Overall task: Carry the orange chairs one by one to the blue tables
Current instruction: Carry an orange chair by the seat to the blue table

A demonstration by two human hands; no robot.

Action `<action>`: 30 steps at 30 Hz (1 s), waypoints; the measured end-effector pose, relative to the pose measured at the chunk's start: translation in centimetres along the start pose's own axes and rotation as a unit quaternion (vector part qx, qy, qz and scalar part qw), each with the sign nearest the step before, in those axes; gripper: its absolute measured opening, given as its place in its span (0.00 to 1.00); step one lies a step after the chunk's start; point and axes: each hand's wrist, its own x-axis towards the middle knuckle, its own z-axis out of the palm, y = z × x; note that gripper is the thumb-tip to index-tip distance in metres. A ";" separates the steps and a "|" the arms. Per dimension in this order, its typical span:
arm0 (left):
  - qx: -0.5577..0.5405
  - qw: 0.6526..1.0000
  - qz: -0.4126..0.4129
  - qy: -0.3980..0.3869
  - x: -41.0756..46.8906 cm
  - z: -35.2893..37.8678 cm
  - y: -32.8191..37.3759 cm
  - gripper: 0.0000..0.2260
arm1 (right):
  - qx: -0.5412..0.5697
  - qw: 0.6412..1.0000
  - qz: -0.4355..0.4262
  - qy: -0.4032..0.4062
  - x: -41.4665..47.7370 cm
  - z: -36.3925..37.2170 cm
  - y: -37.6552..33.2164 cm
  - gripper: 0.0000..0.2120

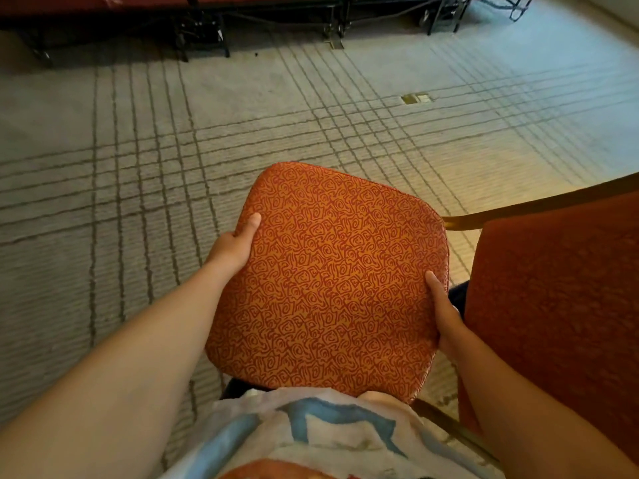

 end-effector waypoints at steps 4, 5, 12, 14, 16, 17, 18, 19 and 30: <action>0.015 1.000 0.016 -0.006 6.4 0.9 5.1 0.39 | 0.022 1.000 -0.002 0.015 4.7 2.5 -3.8 0.34; 0.019 0.999 0.025 -0.011 8.3 1.2 6.6 0.39 | 0.032 0.999 -0.004 0.019 5.7 3.3 -4.9 0.34; 0.059 0.992 0.085 -0.067 22.9 2.7 19.3 0.36 | 0.112 0.993 -0.019 0.040 15.4 8.7 -12.8 0.54; 0.080 0.988 0.110 -0.069 26.0 2.6 23.3 0.35 | 0.127 0.991 -0.031 0.039 16.8 10.6 -16.0 0.53; 0.095 0.982 0.145 -0.070 29.3 2.8 27.6 0.36 | 0.143 0.987 -0.041 0.053 18.5 12.1 -19.5 0.54; 0.101 0.979 0.160 -0.072 30.7 3.0 29.4 0.37 | 0.147 0.986 -0.045 0.065 19.3 12.5 -21.0 0.54; 0.111 0.976 0.172 -0.073 32.0 3.4 31.3 0.38 | 0.152 0.984 -0.048 0.081 20.0 12.7 -22.5 0.54; 0.119 0.974 0.176 -0.078 33.1 3.9 33.1 0.39 | 0.158 0.982 -0.049 0.096 20.7 12.8 -23.9 0.54; 0.123 0.959 0.186 -0.177 44.8 16.9 49.2 0.35 | 0.200 0.966 0.005 0.162 34.0 9.9 -34.9 0.55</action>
